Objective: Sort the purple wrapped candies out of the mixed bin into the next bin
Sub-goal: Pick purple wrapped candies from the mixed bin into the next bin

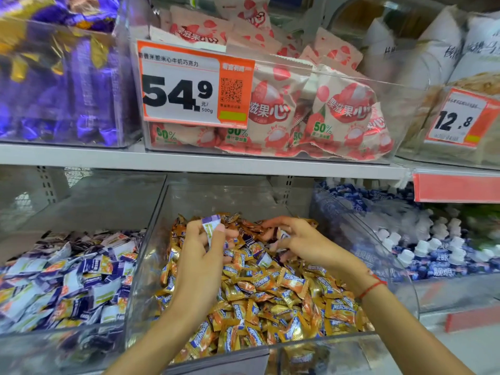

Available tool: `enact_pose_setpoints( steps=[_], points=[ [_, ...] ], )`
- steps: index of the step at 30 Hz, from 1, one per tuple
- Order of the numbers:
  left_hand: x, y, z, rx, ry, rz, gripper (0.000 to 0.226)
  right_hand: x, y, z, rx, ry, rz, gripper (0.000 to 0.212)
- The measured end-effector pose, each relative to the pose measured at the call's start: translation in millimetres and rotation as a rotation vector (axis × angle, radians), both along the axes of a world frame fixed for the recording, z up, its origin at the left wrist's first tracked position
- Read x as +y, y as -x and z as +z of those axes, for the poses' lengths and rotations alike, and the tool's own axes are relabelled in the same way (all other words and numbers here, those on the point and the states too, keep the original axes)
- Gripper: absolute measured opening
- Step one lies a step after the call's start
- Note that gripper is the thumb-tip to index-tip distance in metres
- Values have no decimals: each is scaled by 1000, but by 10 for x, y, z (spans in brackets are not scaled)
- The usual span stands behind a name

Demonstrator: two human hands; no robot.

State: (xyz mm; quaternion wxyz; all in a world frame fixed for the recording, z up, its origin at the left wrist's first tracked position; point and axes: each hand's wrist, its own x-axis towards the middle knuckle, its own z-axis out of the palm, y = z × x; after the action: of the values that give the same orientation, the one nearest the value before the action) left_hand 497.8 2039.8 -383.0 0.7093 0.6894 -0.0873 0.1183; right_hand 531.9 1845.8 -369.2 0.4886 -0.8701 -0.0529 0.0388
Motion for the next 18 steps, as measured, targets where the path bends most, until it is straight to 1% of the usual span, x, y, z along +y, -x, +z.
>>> enact_pose_setpoints(
  steps=[1,2,3,4,5,6,7,8,9,11,13,14,17,18],
  points=[
    [-5,-7,-2,3,19,0,4,-11,-1,26,15,-27,-30,36],
    [-9,-5,-1,10,38,2,5,-13,-14,51,10,7,-62,32],
    [-9,-3,2,17,52,7,6,0,-43,71,-27,122,-85,26],
    [-10,-3,7,23,59,17,8,27,-71,90,-76,300,-80,20],
    [-8,-4,16,28,59,27,9,78,-93,91,-112,489,-48,19],
    [-6,-7,17,34,47,35,10,143,-127,70,-123,661,-20,23],
    [-5,-13,15,37,26,38,11,219,-167,41,-109,790,-9,31],
    [-5,-19,10,40,4,38,12,281,-220,6,-88,861,-12,37],
    [-4,-25,-1,48,-13,35,14,322,-269,-14,-68,888,-14,39],
    [1,-29,-19,88,-24,18,18,312,-314,-10,-40,804,-13,33],
    [9,-28,-26,124,-37,0,19,238,-251,45,-17,630,-17,31],
    [8,-26,-28,128,-47,-5,18,188,-177,76,-12,490,-48,31],
    [-6,-13,-11,119,-76,-19,13,81,71,151,44,-50,-197,28],
    [-11,-15,-3,121,-73,-26,13,58,142,180,59,-179,-227,29]
  ],
)
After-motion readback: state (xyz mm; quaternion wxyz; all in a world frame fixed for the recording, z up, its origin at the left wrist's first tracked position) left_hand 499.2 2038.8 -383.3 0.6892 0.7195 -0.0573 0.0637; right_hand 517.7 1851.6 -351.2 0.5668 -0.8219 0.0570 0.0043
